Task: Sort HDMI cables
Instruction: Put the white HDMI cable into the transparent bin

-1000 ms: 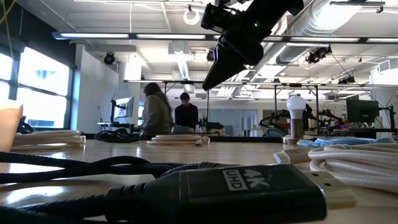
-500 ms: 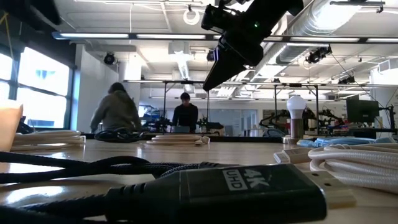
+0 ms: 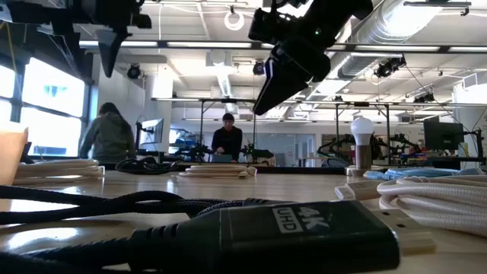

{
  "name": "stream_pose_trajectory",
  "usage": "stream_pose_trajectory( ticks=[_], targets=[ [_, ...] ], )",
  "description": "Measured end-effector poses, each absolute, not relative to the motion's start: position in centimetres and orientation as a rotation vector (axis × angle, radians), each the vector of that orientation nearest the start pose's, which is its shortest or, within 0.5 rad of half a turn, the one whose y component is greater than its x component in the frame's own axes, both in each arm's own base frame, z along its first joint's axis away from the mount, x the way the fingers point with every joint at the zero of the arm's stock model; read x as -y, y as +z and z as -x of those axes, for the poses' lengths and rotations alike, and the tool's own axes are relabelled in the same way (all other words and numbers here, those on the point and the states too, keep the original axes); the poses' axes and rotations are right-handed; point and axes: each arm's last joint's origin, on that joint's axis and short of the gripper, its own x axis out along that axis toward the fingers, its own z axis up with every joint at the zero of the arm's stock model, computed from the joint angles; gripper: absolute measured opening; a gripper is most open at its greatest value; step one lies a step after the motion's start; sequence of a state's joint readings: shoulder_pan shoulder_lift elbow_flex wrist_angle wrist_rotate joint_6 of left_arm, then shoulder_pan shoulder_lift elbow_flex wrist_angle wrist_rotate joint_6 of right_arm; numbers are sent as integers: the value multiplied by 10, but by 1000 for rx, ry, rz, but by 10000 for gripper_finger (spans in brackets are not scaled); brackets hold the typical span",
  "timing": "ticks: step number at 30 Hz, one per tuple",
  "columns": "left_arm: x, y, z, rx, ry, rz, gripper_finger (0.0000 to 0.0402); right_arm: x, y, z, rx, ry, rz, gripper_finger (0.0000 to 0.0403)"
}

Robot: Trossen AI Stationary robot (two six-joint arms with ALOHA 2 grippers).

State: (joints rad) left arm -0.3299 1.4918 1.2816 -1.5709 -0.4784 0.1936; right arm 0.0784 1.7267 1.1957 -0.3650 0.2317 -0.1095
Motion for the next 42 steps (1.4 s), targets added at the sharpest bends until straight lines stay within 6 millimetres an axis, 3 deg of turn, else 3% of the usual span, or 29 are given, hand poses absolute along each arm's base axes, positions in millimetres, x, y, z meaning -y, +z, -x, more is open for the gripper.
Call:
stream_pose_trajectory(
  ticks=[4,9,17,27,42],
  targets=[
    [55,282,-226,-1701,-251,-866,163,-22,216,-360,-916,-93,243,197],
    [49,280,-232,-1663,-378,-768,160,-22,215,-360,-923,-92,245,196],
    [40,273,-246,-1556,-306,-755,160,-22,215,-359,-932,-90,249,194],
    [25,205,-219,-1761,-412,-826,160,-21,214,-358,-945,-82,264,183],
    [28,197,-232,-1562,-439,-866,160,-22,215,-360,-927,-77,266,174]
  ],
)
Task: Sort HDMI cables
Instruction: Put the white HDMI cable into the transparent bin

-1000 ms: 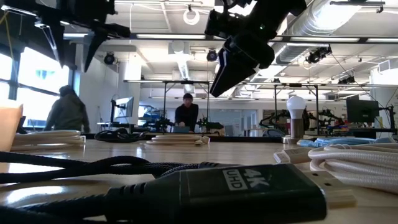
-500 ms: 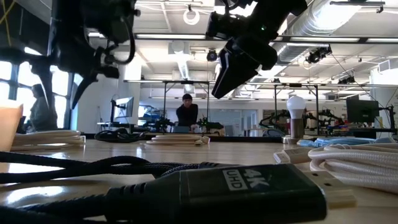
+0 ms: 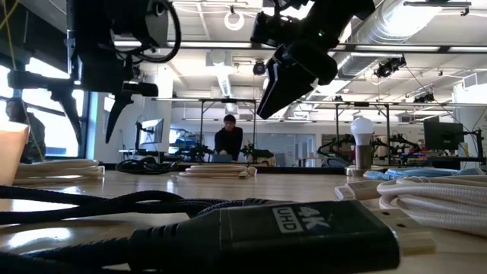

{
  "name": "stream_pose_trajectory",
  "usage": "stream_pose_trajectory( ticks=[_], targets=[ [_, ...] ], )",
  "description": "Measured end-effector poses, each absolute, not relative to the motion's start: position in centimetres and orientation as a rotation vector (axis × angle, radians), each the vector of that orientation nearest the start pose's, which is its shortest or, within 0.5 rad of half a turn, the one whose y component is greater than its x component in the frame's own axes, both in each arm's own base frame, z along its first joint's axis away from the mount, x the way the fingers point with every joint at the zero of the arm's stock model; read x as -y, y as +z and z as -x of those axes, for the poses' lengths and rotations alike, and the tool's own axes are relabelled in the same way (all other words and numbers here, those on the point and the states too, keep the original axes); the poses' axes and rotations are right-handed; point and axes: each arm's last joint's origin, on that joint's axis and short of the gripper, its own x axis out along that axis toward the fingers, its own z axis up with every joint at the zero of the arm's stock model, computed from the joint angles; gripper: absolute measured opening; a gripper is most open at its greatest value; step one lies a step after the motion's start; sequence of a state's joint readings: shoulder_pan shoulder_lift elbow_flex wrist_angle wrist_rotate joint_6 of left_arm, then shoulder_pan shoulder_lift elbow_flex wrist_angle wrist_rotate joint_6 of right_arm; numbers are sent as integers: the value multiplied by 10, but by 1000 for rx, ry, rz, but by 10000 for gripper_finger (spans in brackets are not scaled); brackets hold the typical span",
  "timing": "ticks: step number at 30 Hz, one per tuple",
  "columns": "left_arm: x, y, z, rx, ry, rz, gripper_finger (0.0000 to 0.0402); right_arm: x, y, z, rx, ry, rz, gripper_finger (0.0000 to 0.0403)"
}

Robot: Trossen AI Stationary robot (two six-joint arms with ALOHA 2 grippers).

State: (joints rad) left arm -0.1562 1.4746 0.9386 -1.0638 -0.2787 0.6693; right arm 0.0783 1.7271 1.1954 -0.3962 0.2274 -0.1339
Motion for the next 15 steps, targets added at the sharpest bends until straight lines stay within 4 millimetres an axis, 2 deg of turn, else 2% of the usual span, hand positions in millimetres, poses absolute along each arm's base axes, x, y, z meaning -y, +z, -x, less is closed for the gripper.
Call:
stream_pose_trajectory(
  ticks=[4,15],
  targets=[
    [30,197,-236,-1507,-439,-857,160,-22,215,-360,-927,-58,246,170],
    [29,192,-230,-1551,-492,-843,160,-23,215,-359,-929,-45,226,167]
  ],
)
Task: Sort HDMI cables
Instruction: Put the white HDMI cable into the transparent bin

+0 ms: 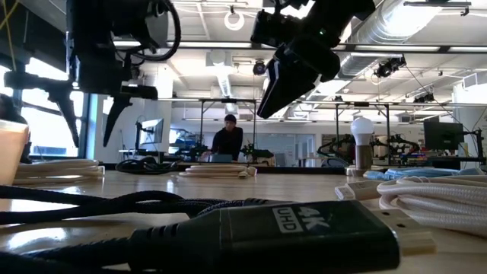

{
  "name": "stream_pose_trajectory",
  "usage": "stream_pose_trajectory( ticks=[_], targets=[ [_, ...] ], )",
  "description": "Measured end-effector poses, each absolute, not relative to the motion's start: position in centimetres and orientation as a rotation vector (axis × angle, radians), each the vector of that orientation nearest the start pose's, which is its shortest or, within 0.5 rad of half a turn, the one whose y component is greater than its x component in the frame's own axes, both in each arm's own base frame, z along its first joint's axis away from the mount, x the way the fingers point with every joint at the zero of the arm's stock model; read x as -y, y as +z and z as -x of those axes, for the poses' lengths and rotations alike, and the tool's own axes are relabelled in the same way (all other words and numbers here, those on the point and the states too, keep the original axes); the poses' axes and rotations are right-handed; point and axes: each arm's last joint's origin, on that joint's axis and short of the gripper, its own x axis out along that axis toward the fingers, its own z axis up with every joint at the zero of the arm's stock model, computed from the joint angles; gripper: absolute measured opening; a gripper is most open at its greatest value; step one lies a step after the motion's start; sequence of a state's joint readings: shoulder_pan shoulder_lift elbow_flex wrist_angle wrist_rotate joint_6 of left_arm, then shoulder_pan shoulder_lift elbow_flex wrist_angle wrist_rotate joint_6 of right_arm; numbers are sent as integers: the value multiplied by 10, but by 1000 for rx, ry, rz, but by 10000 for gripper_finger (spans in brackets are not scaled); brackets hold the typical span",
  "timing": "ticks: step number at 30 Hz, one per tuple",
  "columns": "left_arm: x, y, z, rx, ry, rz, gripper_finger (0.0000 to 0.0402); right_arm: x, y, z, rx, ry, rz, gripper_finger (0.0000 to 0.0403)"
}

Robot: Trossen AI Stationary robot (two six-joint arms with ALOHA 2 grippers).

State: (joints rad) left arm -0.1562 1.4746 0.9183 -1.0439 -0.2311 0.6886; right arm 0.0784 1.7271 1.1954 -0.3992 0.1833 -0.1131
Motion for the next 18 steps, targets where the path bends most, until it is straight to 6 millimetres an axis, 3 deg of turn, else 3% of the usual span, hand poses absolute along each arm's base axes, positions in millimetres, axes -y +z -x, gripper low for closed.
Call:
stream_pose_trajectory(
  ticks=[9,18],
  targets=[
    [28,179,-222,-1582,-506,-860,160,-23,215,-360,-922,-37,243,161],
    [28,179,-223,-1576,-507,-858,160,-23,216,-361,-910,-35,248,157]
  ],
)
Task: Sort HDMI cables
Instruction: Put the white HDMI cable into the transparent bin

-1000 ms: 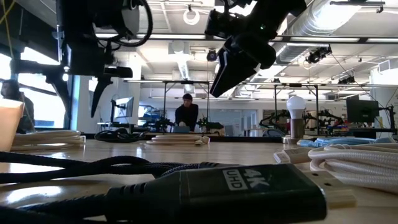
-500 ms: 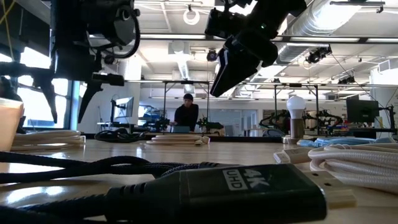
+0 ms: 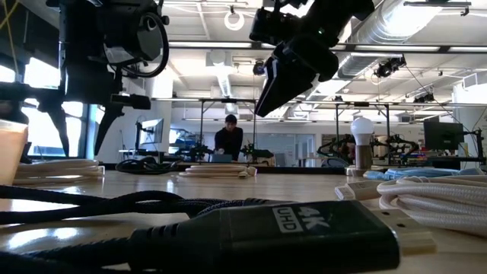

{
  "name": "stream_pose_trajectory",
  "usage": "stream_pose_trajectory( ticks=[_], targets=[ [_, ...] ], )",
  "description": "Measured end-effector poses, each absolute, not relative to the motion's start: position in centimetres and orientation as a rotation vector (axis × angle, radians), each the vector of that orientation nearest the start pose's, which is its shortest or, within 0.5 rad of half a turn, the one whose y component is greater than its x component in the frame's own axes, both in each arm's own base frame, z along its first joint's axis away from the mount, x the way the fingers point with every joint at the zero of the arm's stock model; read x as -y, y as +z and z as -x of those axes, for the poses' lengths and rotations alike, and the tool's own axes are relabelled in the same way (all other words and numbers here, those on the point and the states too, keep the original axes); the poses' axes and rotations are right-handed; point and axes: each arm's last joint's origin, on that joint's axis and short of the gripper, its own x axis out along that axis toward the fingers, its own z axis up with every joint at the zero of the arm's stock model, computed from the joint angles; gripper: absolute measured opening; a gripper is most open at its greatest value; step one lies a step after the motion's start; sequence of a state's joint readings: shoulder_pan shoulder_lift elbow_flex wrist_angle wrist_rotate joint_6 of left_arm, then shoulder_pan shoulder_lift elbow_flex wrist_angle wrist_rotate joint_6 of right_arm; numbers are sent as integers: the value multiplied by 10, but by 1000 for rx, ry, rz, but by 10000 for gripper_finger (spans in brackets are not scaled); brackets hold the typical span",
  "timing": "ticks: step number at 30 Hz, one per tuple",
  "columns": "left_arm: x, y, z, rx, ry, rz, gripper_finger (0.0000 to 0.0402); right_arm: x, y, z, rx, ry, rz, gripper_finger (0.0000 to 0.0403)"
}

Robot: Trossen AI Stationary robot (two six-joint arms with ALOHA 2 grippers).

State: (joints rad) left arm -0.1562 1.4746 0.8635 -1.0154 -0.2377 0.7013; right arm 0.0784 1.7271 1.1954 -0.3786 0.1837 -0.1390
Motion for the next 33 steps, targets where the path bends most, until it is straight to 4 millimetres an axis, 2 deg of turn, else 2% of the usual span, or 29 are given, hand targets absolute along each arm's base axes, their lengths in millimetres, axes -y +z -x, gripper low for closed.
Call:
stream_pose_trajectory(
  ticks=[24,28,33],
  targets=[
    [28,175,-222,-1567,-507,-858,160,-24,216,-361,-909,-24,235,152],
    [29,165,-229,-1492,-513,-873,160,-24,216,-361,-909,-23,234,151],
    [24,137,-223,-1373,-534,-871,160,-24,216,-361,-907,-24,233,151]
  ],
)
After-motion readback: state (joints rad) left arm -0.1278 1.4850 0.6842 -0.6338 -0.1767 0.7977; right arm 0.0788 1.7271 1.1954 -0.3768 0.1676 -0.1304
